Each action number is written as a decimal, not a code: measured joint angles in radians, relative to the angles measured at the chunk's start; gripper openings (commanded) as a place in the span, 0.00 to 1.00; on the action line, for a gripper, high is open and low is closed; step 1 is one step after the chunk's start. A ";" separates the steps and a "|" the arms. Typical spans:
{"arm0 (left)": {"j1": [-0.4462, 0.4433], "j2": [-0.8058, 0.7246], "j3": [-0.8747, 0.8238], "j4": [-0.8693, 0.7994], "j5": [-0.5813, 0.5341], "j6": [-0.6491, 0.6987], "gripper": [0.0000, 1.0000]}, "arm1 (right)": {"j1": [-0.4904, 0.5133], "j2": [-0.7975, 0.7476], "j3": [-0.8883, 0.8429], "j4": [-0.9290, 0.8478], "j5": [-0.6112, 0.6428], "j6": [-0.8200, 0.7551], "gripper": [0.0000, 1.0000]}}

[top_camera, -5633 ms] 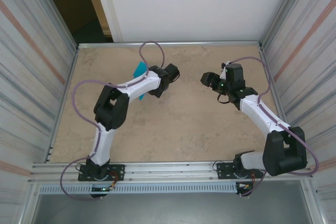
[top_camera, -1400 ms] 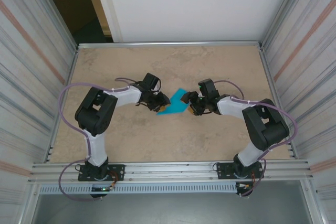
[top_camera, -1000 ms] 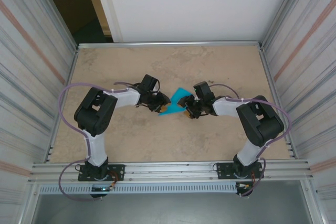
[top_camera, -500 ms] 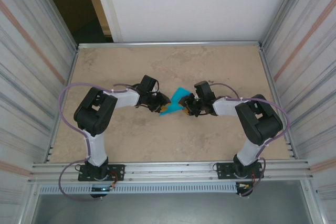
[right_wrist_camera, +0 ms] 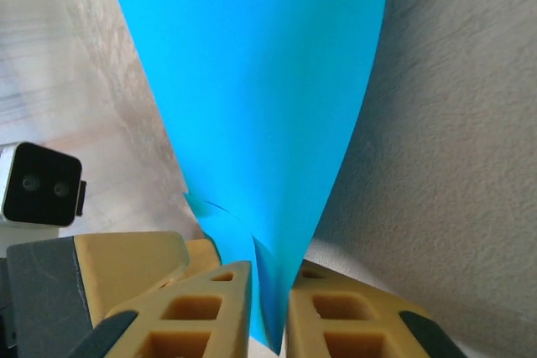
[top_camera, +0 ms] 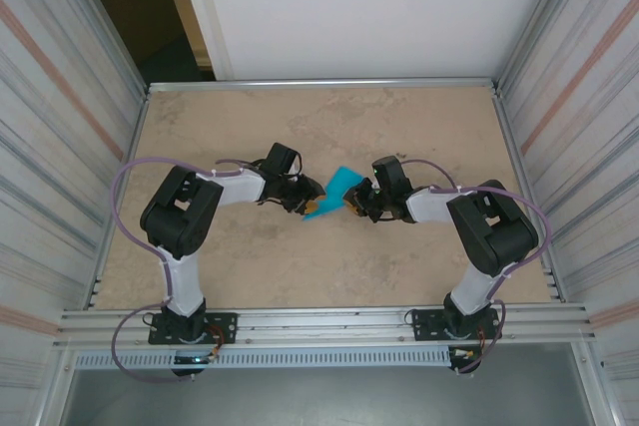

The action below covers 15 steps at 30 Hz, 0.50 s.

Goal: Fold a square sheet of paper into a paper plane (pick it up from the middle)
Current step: Fold the wing for the fifth time at the center of the table.

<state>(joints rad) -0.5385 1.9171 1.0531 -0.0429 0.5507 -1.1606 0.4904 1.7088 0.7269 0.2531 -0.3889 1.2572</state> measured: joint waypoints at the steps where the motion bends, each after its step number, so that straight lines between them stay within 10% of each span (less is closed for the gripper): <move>1: 0.000 -0.001 -0.001 0.002 0.000 0.000 0.39 | 0.000 0.000 -0.001 0.002 0.002 0.000 0.09; 15: 0.000 -0.094 0.000 -0.013 -0.020 0.222 0.62 | -0.059 -0.076 0.024 -0.086 0.021 -0.038 0.00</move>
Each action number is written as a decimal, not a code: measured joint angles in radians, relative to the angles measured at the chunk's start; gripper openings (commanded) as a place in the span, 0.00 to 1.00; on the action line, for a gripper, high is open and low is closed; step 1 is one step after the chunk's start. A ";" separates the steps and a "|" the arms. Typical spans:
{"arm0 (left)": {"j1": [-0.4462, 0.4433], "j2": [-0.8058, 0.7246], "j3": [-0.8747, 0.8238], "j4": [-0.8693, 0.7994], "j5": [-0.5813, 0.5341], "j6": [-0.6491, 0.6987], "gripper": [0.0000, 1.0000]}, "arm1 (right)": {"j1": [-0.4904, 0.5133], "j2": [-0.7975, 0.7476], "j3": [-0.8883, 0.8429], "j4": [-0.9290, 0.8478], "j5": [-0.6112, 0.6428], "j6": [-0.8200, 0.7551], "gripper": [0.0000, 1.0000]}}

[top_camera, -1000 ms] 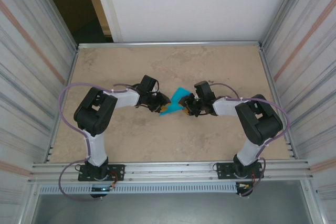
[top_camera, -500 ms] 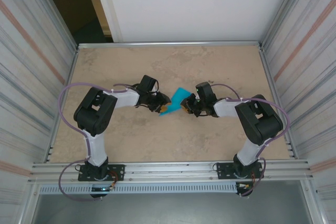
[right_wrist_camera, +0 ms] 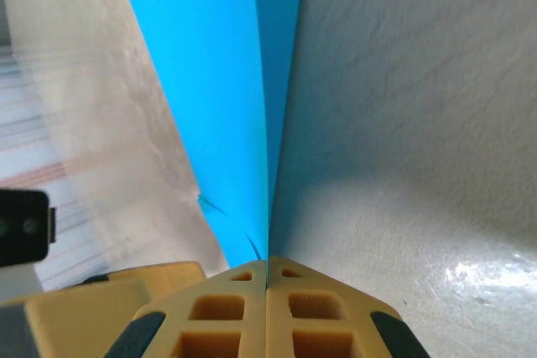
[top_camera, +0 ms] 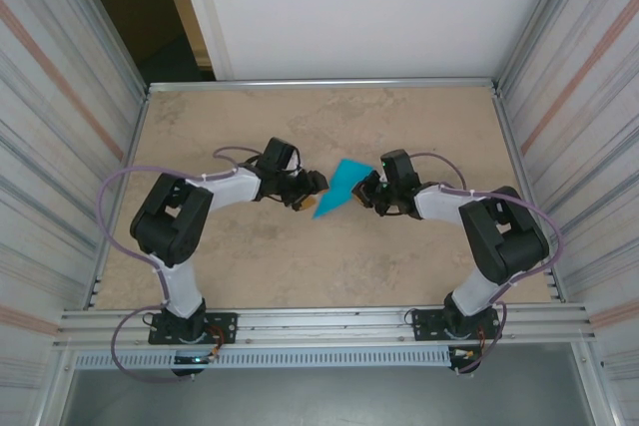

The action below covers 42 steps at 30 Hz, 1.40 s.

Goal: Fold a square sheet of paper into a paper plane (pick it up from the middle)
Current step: Fold the wing for the fifth time at the center of the table.

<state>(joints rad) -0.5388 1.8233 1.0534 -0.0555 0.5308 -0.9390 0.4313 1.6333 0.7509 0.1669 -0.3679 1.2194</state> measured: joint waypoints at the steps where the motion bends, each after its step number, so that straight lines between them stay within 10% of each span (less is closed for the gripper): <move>1: -0.002 -0.012 0.003 -0.003 -0.004 0.033 0.64 | -0.007 -0.003 0.006 -0.009 -0.001 -0.001 0.00; 11: -0.112 -0.053 0.055 -0.045 -0.172 0.482 0.76 | -0.076 -0.011 0.045 -0.099 -0.068 0.000 0.00; 22: -0.236 -0.036 0.055 0.010 -0.394 0.877 0.63 | -0.129 -0.011 0.098 -0.180 -0.153 0.001 0.02; 42: -0.314 0.081 0.023 0.212 -0.520 1.184 0.41 | -0.134 0.035 0.130 -0.222 -0.210 0.031 0.03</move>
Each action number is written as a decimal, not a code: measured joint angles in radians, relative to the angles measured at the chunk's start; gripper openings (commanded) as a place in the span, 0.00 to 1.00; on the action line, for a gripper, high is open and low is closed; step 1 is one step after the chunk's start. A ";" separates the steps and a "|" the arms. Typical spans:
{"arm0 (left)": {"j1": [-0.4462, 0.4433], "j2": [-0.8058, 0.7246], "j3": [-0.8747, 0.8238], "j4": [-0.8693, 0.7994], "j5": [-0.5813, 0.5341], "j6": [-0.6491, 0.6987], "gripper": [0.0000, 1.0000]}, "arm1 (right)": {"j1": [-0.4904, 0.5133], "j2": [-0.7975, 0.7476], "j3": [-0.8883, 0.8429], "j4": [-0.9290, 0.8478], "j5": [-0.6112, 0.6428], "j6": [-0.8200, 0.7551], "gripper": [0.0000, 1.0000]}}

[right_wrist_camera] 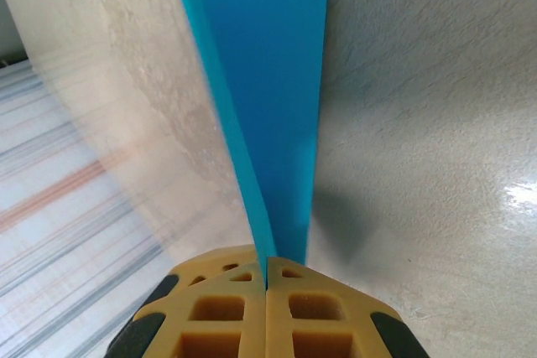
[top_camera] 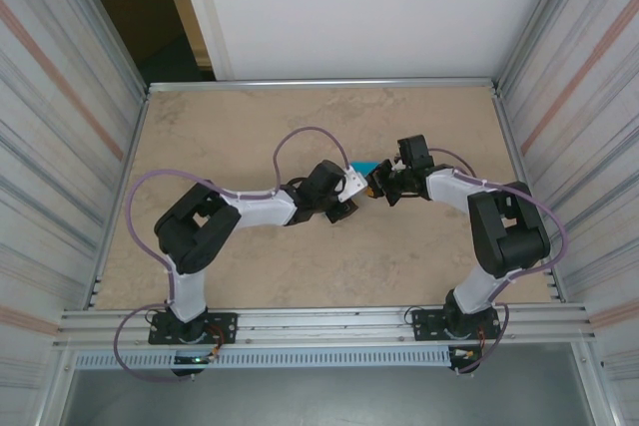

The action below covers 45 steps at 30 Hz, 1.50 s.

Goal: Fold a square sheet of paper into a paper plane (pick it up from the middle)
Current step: Fold the wing for the fifth time at the center of the table.

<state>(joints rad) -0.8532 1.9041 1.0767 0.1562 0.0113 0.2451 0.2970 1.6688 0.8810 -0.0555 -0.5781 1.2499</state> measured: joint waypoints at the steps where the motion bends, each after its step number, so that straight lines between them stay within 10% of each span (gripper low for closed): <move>1: 0.000 0.003 -0.007 0.006 -0.007 0.007 0.39 | -0.001 0.003 0.002 -0.001 -0.002 0.000 0.03; 9: -0.001 0.003 -0.026 0.036 -0.032 0.039 0.30 | -0.005 0.013 0.010 -0.011 -0.003 0.000 0.09; 20: -0.002 0.012 -0.043 0.063 -0.033 0.043 0.15 | -0.018 0.012 0.022 -0.058 0.005 -0.014 0.63; 45: 0.063 0.032 -0.066 0.069 0.220 -0.149 0.15 | -0.110 -0.123 -0.028 -0.182 0.146 -0.175 0.66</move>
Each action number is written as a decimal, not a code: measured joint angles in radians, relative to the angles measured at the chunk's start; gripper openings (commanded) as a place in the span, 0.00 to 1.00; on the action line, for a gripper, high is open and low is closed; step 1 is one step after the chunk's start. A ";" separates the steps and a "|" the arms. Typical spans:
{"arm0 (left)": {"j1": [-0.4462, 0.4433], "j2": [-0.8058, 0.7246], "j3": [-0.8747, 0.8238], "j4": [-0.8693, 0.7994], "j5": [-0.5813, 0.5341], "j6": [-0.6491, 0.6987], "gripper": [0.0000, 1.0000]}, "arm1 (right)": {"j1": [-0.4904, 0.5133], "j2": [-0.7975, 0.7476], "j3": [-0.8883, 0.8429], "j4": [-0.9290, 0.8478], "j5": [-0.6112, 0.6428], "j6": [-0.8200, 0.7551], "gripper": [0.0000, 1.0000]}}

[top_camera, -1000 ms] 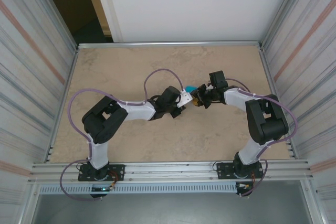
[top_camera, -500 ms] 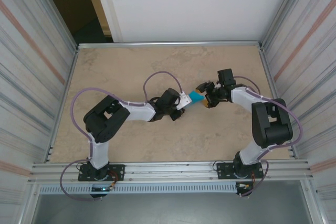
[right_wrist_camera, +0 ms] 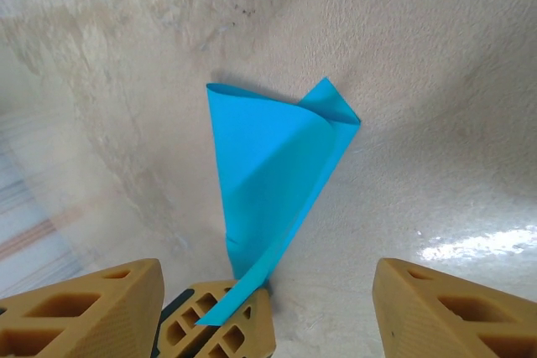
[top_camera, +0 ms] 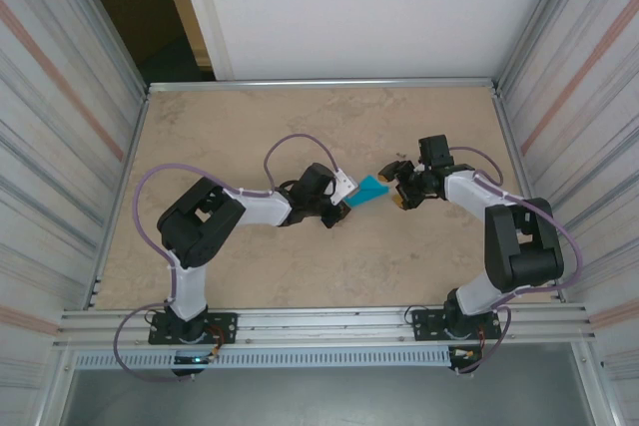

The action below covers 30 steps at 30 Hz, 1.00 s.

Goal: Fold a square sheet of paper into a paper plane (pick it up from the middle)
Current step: Fold the wing for the fifth time at the center of the table.

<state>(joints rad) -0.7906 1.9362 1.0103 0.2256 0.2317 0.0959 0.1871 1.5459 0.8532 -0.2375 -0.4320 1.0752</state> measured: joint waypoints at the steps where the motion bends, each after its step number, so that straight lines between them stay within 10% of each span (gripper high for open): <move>1: 0.002 0.000 0.000 -0.005 0.008 -0.005 0.15 | 0.000 -0.006 -0.002 -0.001 0.007 -0.008 0.66; 30: 0.117 0.077 0.166 -0.275 0.332 -0.235 0.15 | 0.042 -0.123 -0.128 0.057 0.072 -0.173 0.69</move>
<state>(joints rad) -0.6735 2.0136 1.1767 -0.0494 0.5632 -0.1394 0.2287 1.4227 0.7250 -0.1802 -0.3599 0.9020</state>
